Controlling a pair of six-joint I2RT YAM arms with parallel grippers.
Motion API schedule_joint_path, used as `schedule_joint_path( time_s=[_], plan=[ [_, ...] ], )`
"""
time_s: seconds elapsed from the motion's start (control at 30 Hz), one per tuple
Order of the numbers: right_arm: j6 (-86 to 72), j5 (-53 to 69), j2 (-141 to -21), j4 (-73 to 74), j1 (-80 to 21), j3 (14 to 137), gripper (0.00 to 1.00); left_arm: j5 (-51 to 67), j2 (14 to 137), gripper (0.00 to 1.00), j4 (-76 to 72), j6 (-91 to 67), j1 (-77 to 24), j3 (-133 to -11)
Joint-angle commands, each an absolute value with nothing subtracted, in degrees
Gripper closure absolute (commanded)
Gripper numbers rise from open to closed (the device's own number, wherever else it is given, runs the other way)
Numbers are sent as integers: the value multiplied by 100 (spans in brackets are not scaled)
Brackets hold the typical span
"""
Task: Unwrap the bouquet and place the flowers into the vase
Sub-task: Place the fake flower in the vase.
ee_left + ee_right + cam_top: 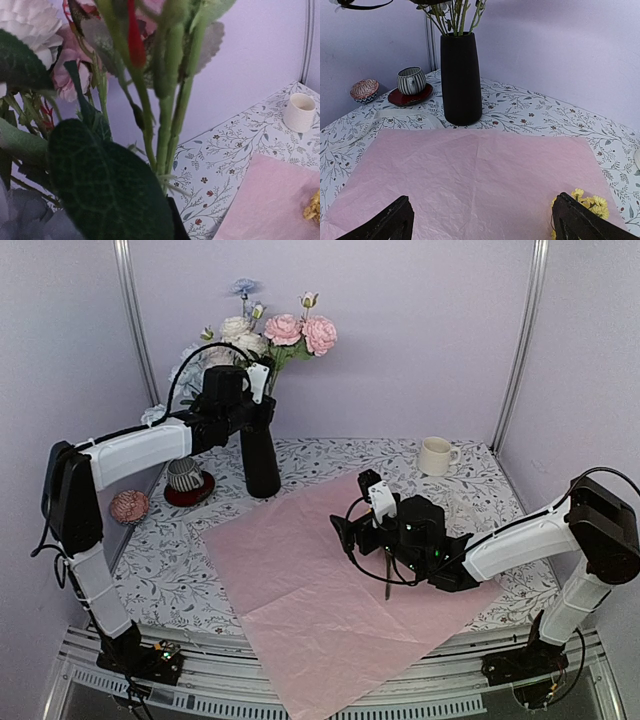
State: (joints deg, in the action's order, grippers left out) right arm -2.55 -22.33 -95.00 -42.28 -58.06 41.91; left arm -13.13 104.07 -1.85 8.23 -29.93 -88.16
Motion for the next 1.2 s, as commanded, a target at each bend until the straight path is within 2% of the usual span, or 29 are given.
schedule_joint_path(
  time_s=[0.0, 0.17, 0.4, 0.57, 0.77, 0.93, 1.17],
  plan=[
    [-237, -2206, -9498, -4166, -5781, 4209, 1, -1618, 10508, 100, 61, 514, -2944, -8754],
    [-230, -2206, -9501, -4157, -5782, 4218, 1, -1685, 10609, 98, 49, 427, -2944, -8778],
    [-237, -2212, -9492, -4148, -5782, 4217, 1, -1789, 10522, 69, 86, 345, -2942, -8850],
    [-237, -2193, -9501, -4148, -5782, 4214, 1, -1787, 10401, 60, 198, 270, -2944, -8894],
    [-245, -2180, -9518, -4131, -5783, 4233, 1, -1602, 10457, 60, 185, 333, -2942, -8923],
    [-237, -2180, -9514, -4122, -5783, 4238, 1, -1638, 10646, 73, 306, 262, -2934, -9050],
    [-244, -2145, -9510, -4096, -5782, 4253, 1, -1731, 10860, 77, 312, 5, -2918, -8947]
  ],
)
